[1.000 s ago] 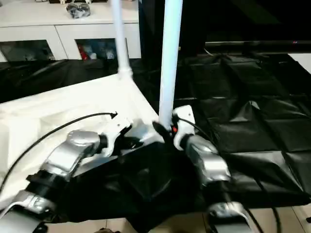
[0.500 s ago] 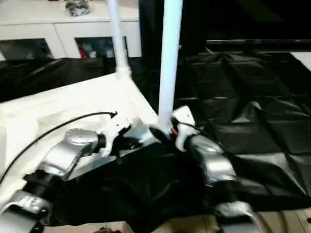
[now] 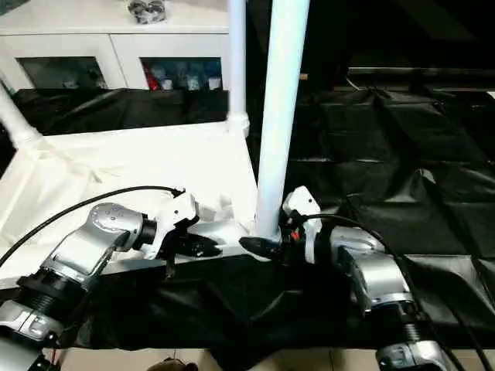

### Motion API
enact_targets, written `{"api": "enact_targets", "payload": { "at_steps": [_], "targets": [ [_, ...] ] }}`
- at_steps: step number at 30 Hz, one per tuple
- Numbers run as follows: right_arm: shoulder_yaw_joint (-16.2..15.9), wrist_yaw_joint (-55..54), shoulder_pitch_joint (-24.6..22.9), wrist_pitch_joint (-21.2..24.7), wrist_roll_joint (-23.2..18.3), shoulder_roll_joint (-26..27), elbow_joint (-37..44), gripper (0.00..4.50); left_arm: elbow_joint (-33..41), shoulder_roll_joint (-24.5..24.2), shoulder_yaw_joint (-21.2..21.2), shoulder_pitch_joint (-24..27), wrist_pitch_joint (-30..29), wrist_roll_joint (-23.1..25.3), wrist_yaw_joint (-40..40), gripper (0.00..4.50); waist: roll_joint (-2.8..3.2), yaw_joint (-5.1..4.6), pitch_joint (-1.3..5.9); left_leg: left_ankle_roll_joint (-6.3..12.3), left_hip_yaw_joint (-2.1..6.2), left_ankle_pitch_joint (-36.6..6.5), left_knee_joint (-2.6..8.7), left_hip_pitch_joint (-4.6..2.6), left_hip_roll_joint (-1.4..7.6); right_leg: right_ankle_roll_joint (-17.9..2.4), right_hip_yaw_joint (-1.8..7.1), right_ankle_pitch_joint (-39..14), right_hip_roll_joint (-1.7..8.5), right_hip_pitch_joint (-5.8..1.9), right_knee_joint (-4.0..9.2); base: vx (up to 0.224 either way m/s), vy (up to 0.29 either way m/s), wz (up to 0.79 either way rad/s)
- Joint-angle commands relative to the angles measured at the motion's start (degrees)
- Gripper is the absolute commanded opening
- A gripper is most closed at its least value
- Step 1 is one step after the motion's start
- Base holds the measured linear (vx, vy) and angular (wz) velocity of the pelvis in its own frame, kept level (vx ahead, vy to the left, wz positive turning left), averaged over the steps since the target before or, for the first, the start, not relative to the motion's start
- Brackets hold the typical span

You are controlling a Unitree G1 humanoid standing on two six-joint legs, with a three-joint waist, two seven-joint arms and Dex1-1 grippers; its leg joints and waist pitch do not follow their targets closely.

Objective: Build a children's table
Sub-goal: Rotate leg to tighten

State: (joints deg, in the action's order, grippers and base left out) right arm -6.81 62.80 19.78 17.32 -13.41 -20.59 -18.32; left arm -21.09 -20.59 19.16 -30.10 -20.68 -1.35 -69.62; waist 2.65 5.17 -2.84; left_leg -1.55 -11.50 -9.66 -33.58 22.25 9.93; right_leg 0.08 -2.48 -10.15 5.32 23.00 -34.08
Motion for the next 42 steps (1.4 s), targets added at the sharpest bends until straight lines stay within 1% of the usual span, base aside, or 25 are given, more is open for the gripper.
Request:
{"api": "enact_targets", "payload": {
  "at_steps": [1, 2, 4, 7, 12, 16, 17, 18, 19, 20, 21, 22, 23, 26, 27, 28, 29, 30, 33, 34, 35, 37, 38, 41, 42],
  "targets": [
    [-4.83, 4.43, -1.16, 1.21, -2.04, 0.96, 2.8, 3.31, 1.88, 0.88, -0.88, -1.77, 1.43, -1.54, 1.22, 0.0, -0.49, -0.18, 3.55, 0.52, 1.61, -17.39, 4.51, -1.55, 3.2, -12.13, 1.9, -16.1, 3.11, -1.93, 4.22, 0.0, 0.0, 0.0],
    [-5.01, 4.53, -1.31, 1.45, -2.01, 0.92, 3.09, 3.15, 1.92, 0.9, -0.87, -1.71, 1.48, -1.56, 1.13, 0.0, -0.52, -0.1, 3.6, 0.71, 1.54, -16.83, 4.41, -1.63, 3.23, -12.27, 1.94, -15.53, 3.14, -1.87, 4.2, 0.0, 0.0, 0.0],
    [-5.04, 4.78, -1.53, 1.89, -1.68, 1.17, 3.55, 2.98, 2.07, 1.05, -0.93, -1.53, 1.35, -1.58, 1.22, 0.0, -0.62, -0.02, 3.68, 1.29, 1.49, -15.23, 4.28, -1.43, 3.2, -12.55, 1.94, -14.12, 3.14, -2.03, 4.0, 0.0, 0.0, 0.0],
    [-5.15, 4.65, -1.54, 2.26, -1.69, 1.41, 3.58, 2.82, 2.11, 1.27, -0.99, -1.35, 1.29, -1.59, 1.55, 0.0, -0.68, -0.05, 3.74, 1.73, 1.49, -14.21, 4.2, -1.31, 3.18, -12.88, 1.84, -12.95, 3.09, -2.11, 3.84, 0.0, 0.0, 0.0],
    [-4.79, 1.11, -1.61, 1.68, -0.32, 2.86, 2.25, 2.65, 2.51, 2.57, -1.79, -0.93, -0.12, -1.74, 4.2, 0.0, -0.72, -0.13, 3.55, 1.44, 1.49, -15.46, 4.28, -1.42, 3.2, -12.51, 1.86, -15.62, 3.15, -1.97, 4.12, 0.0, 0.0, 0.0],
    [-3.48, -5.79, -0.78, 0.29, 1.64, 5.7, -0.95, 2.64, 1.91, 4.45, -2.64, -1.32, -1.53, -0.98, 8.18, 0.0, -0.85, -0.39, 3.45, 0.58, 1.65, -16.82, 4.41, -1.48, 3.12, -11.47, 1.88, -19.0, 3.33, -1.86, 4.47, 0.0, 0.0, 0.0],
    [-2.43, -10.72, 0.34, -0.33, 3.05, 7.44, -3.71, 2.64, 1.53, 5.53, -3.09, -1.68, -2.27, -0.72, 10.22, 0.0, -1.07, -0.59, 3.42, 0.15, 1.63, -17.1, 4.44, -1.53, 3.13, -11.13, 1.91, -19.87, 3.33, -1.68, 4.55, 0.0, 0.0, 0.0],
    [-0.45, -18.25, 2.42, -1.34, 4.59, 10.11, -8.39, 2.64, 0.92, 7.24, -3.77, -2.27, -3.36, -0.43, 13.23, 0.0, -1.03, -0.91, 3.26, -0.42, 1.77, -17.73, 4.56, -1.43, 3.02, -10.91, 1.83, -21.44, 3.35, -1.63, 4.63, 0.0, 0.0, 0.0],
    [0.41, -21.06, 3.27, -1.71, 4.97, 11.13, -10.2, 2.64, 0.69, 7.91, -4.02, -2.5, -3.77, -0.33, 14.35, 0.0, -0.95, -1.3, 3.14, -0.87, 1.76, -18.43, 4.64, -1.32, 2.96, -10.78, 1.82, -22.56, 3.38, -1.57, 4.68, 0.0, 0.0, 0.0],
    [1.94, -24.81, 4.53, -2.17, 4.76, 12.84, -12.74, 2.64, 0.17, 9.19, -4.45, -2.91, -4.21, -0.12, 16.45, 0.0, -1.0, -1.77, 3.22, -1.67, 2.07, -19.58, 4.71, -1.42, 2.79, -10.09, 1.58, -24.75, 3.39, -1.68, 4.84, 0.0, 0.0, 0.0],
    [3.15, -27.85, 5.64, -2.5, 4.5, 14.31, -14.8, 2.64, -0.32, 10.38, -4.9, -3.32, -4.72, 0.02, 18.38, 0.0, -0.83, -2.14, 3.23, -2.01, 2.11, -20.09, 4.68, -1.48, 2.78, -9.72, 1.65, -25.03, 3.4, -1.58, 4.92, 0.0, 0.0, 0.0],
    [3.91, -30.05, 6.51, -2.77, 4.36, 15.55, -16.35, 2.64, -0.7, 11.44, -5.26, -3.67, -5.26, 0.17, 20.06, 0.0, -0.88, -2.31, 3.26, -1.78, 2.06, -20.45, 4.6, -1.62, 2.77, -9.58, 1.68, -24.89, 3.37, -1.47, 5.16, 0.0, 0.0, 0.0],
    [4.51, -32.28, 7.39, -3.27, 4.49, 16.86, -17.88, 2.64, -1.02, 12.56, -5.57, -4.04, -5.83, 0.41, 22.09, 0.0, -0.68, -2.36, 3.29, -1.62, 2.03, -20.45, 4.58, -1.64, 2.72, -9.6, 1.72, -24.34, 3.25, -1.44, 5.16, 0.0, 0.0, 0.0],
    [4.16, -35.84, 9.27, -4.76, 5.77, 19.7, -20.97, 2.64, -0.14, 15.07, -5.36, -4.12, -7.79, 0.65, 24.99, 0.0, -0.87, -2.54, 3.42, -0.79, 1.77, -19.21, 4.45, -1.47, 2.65, -10.46, 1.81, -21.05, 3.14, -1.54, 5.0, 0.0, 0.0, 0.0],
    [4.1, -35.9, 9.37, -4.95, 5.9, 19.87, -21.16, 2.64, 0.0, 15.2, -5.31, -4.07, -7.93, 0.65, 25.08, 0.0, -0.74, -2.39, 3.46, -0.47, 1.78, -18.64, 4.47, -1.43, 2.69, -10.57, 1.75, -20.25, 3.13, -1.63, 5.0, 0.0, 0.0, 0.0],
    [3.9, -35.55, 9.63, -5.56, 6.12, 20.29, -21.67, 2.64, 0.54, 15.47, -5.02, -3.84, -8.1, 0.6, 24.86, 0.0, -0.83, -2.38, 3.53, -0.03, 1.74, -18.0, 4.43, -1.35, 2.69, -10.77, 1.75, -18.81, 3.03, -1.76, 4.84, 0.0, 0.0, 0.0],
    [4.09, -35.51, 10.06, -6.26, 6.32, 20.74, -22.58, 3.2, 0.95, 15.65, -4.86, -3.64, -8.2, 0.63, 24.71, 0.0, -0.97, -2.36, 3.61, 0.17, 1.72, -17.54, 4.4, -1.26, 2.73, -11.0, 1.75, -17.95, 3.1, -1.84, 4.7, 0.0, 0.0, 0.0],
    [4.93, -35.44, 10.54, -6.34, 5.68, 21.17, -23.39, 3.34, 1.33, 15.41, -4.62, -3.32, -7.89, 0.66, 24.14, 0.0, -0.85, -2.39, 3.62, 0.93, 1.69, -16.3, 4.37, -1.06, 2.66, -11.39, 1.72, -16.54, 3.1, -1.99, 4.56, 0.0, 0.0, 0.0],
    [5.58, -34.74, 11.06, -6.27, 4.94, 20.88, -23.83, 3.42, 1.39, 14.82, -4.66, -3.07, -6.95, 0.52, 23.76, 0.0, -0.77, -2.45, 3.69, 1.52, 1.68, -15.31, 4.31, -1.04, 2.73, -11.92, 1.71, -14.54, 3.02, -2.09, 4.34, 0.0, 0.0, 0.0],
    [4.77, -34.58, 11.29, -8.43, 6.42, 19.72, -23.88, 3.68, 1.39, 14.03, -4.57, -2.89, -5.84, 0.24, 22.91, 0.0, -0.69, -2.44, 3.73, 1.58, 1.62, -15.26, 4.25, -1.17, 2.75, -12.19, 1.7, -13.96, 2.97, -2.04, 4.3, 0.0, 0.0, 0.0],
    [4.09, -34.08, 11.29, -9.95, 7.33, 18.94, -23.7, 3.76, 1.46, 13.47, -4.36, -2.77, -5.19, 0.06, 22.07, 0.0, -0.73, -2.48, 3.74, 1.52, 1.63, -15.44, 4.26, -1.11, 2.74, -12.36, 1.64, -13.79, 2.95, -2.05, 4.25, 0.0, 0.0, 0.0],
    [3.73, -32.41, 11.06, -10.43, 7.34, 18.05, -23.1, 3.79, 1.64, 12.96, -4.27, -2.6, -4.56, -0.09, 21.24, 0.0, -0.64, -2.54, 3.75, 1.58, 1.6, -15.4, 4.23, -1.07, 2.68, -12.44, 1.66, -13.56, 2.96, -2.15, 4.2, 0.0, 0.0, 0.0],
    [2.91, -27.9, 10.28, -11.55, 6.9, 16.25, -21.25, 3.79, 1.96, 12.05, -4.24, -2.34, -3.66, -0.46, 19.66, 0.0, -0.8, -2.45, 3.78, 2.12, 1.54, -15.33, 4.11, -1.13, 2.69, -12.54, 1.68, -13.08, 2.97, -2.26, 4.22, 0.0, 0.0, 0.0],
    [2.07, -21.41, 9.06, -12.11, 5.66, 13.89, -18.21, 3.79, 2.39, 10.74, -4.14, -2.05, -3.12, -0.94, 17.23, 0.0, -0.62, -2.35, 3.8, 2.69, 1.52, -14.57, 4.06, -1.11, 2.77, -13.0, 1.67, -11.69, 2.93, -2.32, 4.09, 0.0, 0.0, 0.0],
    [1.78, -18.88, 8.49, -11.65, 4.94, 13.0, -16.78, 3.79, 2.59, 10.27, -4.03, -1.93, -3.09, -1.1, 16.3, 0.0, -0.75, -2.12, 3.84, 3.58, 1.48, -13.69, 3.93, -1.03, 2.84, -13.42, 1.71, -10.08, 2.95, -2.56, 3.9, 0.0, 0.0, 0.0]
  ]
}}
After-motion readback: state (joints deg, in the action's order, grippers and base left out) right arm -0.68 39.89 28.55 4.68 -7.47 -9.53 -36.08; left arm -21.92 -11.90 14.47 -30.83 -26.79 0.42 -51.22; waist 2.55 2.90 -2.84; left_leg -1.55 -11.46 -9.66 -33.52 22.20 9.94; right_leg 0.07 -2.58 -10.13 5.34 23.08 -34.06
